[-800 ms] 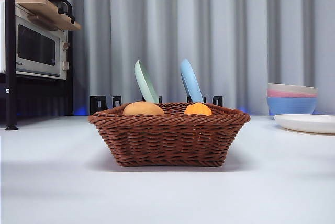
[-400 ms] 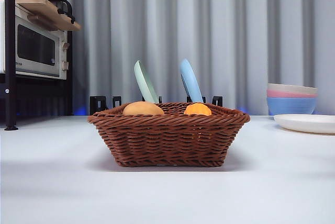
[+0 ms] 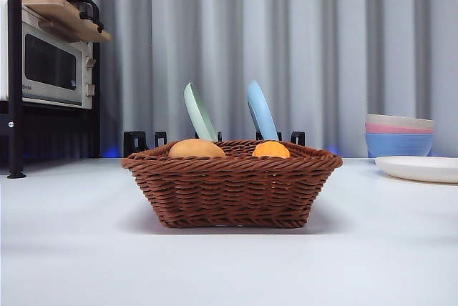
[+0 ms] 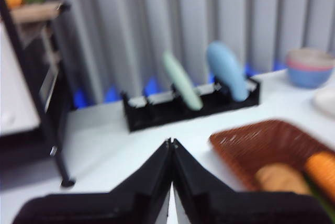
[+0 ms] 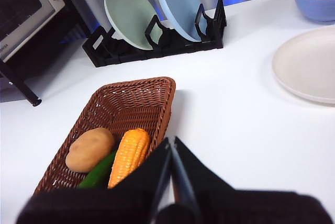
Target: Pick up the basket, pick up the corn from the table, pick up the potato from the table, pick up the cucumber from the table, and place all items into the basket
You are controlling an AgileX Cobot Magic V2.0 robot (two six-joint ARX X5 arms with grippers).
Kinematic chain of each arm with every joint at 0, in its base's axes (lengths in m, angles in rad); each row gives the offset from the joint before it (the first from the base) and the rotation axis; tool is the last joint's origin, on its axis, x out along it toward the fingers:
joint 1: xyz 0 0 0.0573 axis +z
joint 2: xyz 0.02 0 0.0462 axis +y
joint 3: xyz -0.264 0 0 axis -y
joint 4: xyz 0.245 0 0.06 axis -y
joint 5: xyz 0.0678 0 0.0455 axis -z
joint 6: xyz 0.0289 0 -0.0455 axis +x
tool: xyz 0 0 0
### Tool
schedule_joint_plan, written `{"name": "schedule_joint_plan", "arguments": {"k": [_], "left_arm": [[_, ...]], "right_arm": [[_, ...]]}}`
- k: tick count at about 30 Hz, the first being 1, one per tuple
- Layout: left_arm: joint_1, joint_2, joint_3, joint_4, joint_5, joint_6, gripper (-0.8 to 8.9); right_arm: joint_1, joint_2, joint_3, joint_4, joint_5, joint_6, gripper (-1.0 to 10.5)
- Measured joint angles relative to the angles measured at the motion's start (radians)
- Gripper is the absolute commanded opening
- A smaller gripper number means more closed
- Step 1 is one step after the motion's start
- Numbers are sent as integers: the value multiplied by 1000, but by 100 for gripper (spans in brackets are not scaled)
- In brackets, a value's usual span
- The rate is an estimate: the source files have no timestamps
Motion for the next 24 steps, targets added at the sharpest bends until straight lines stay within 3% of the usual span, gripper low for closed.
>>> {"name": "schedule_joint_plan", "arguments": {"k": [8, 15, 24], "left_arm": [[232, -176, -346, 72, 171, 4, -3], [310, -290, -460, 99, 187, 3, -3], [382, -294, -500, 82, 180, -16, -3]], "right_arm": [[0, 0, 0, 0, 0, 0, 2], [0, 0, 0, 0, 0, 0, 2], [0, 0, 0, 0, 0, 0, 2]]}}
